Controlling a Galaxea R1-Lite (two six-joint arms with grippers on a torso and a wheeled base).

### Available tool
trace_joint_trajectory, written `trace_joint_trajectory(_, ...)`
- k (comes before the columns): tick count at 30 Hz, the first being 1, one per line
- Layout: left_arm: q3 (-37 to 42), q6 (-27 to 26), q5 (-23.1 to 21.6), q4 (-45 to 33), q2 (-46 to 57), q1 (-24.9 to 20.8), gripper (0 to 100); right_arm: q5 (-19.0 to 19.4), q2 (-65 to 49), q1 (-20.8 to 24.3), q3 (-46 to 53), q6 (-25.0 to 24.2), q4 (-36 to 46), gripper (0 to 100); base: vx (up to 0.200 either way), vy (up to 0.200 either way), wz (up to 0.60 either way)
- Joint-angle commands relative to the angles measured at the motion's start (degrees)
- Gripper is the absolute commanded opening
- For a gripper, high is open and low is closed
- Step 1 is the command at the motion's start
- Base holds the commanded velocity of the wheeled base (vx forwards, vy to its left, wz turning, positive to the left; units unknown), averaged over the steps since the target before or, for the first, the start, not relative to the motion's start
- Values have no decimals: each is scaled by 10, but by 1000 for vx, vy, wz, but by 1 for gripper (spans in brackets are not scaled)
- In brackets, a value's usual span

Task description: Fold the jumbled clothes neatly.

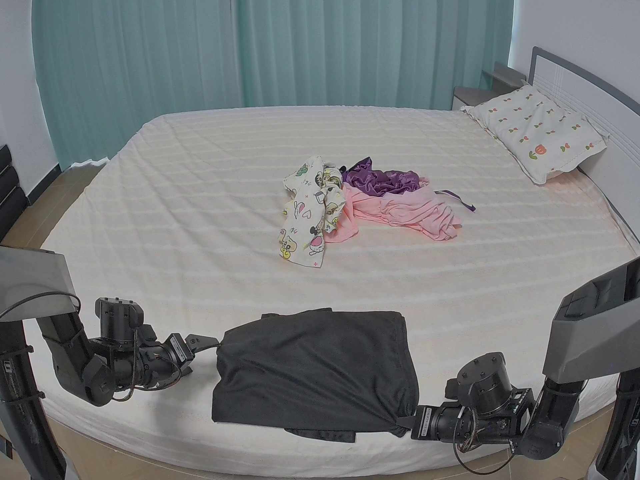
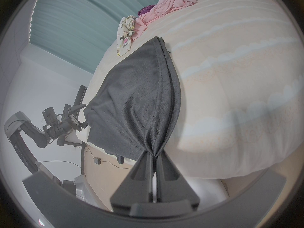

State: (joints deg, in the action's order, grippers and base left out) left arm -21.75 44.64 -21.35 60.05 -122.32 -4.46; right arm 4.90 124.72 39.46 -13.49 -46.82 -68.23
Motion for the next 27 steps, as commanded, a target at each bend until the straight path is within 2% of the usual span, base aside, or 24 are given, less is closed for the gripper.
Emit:
trace_joint_trajectory(1, 1, 1, 0, 0, 0, 0, 100, 0, 2, 0, 3, 2, 0, 100, 0, 0, 0)
trace_joint_trajectory(9, 1, 3, 1, 14, 25, 1, 100, 0, -21, -30, 1, 9, 6, 100, 0, 0, 0)
trace_joint_trajectory(16, 7, 3, 3, 27, 102, 9, 100, -2, -87, -68, 6, 15, 6, 100, 0, 0, 0)
trace_joint_trajectory(20, 31, 1, 3, 25, 178, 9, 100, -17, -137, -95, 16, 16, -1, 100, 0, 0, 0)
trace_joint_trajectory(23, 49, 0, 4, 17, 260, 9, 100, -45, -178, -114, 17, 22, -1, 100, 0, 0, 0)
trace_joint_trajectory(27, 47, -3, 49, -32, 322, 11, 100, -67, -219, -132, 31, 33, -3, 100, 0, 0, 0)
